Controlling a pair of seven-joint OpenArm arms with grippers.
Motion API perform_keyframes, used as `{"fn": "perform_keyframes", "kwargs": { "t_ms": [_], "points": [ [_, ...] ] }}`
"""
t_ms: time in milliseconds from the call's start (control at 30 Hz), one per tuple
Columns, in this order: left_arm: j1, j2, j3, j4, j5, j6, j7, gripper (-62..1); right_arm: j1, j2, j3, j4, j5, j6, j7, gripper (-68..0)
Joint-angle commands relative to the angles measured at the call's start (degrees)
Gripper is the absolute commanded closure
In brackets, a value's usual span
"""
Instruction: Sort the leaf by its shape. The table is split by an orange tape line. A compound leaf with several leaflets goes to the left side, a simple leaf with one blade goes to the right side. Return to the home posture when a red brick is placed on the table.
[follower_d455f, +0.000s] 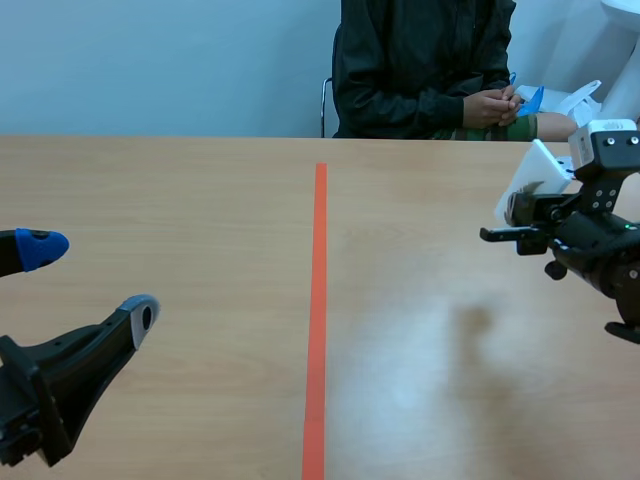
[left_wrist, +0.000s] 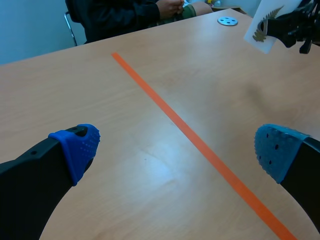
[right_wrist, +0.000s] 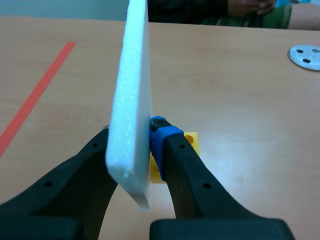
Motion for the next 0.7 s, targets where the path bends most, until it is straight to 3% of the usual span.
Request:
{"fn": "perform_keyframes", "kwargs": {
  "t_ms": [0, 133, 367, 567, 667],
  "points": [
    [-0.2, 0.3, 0.3, 0.8, -0.4, -0.1, -0.9, -62.3, 2.2, 1.0, -0.3, -1.4, 0.3, -1.1, 0.8, -3.7],
    [-0.2, 0.3, 0.3, 0.8, -0.4, -0.1, -0.9, -62.3, 5.6, 1.0, -0.4, -7.5, 0.3, -1.7, 0.9, -3.7],
    [-0.2, 0.3, 0.3, 0.8, -0.4, -0.1, -0.9, -62.3, 10.3, 2.8, -1.7, -17.8, 0.3, -1.8, 6.5, -3.7],
    [-0.2, 0.3, 0.3, 0.8, -0.4, -0.1, -0.8, -62.3, 12.9, 4.8, -6.7, -23.7, 0.3, -2.1, 12.4, -3.7],
    [-0.2, 0.3, 0.3, 0.8, -0.4, -0.1, -0.8, -62.3, 14.4, 4.7, -10.2, -26.6, -0.4, -4.3, 14.1, -3.7]
  ]
}}
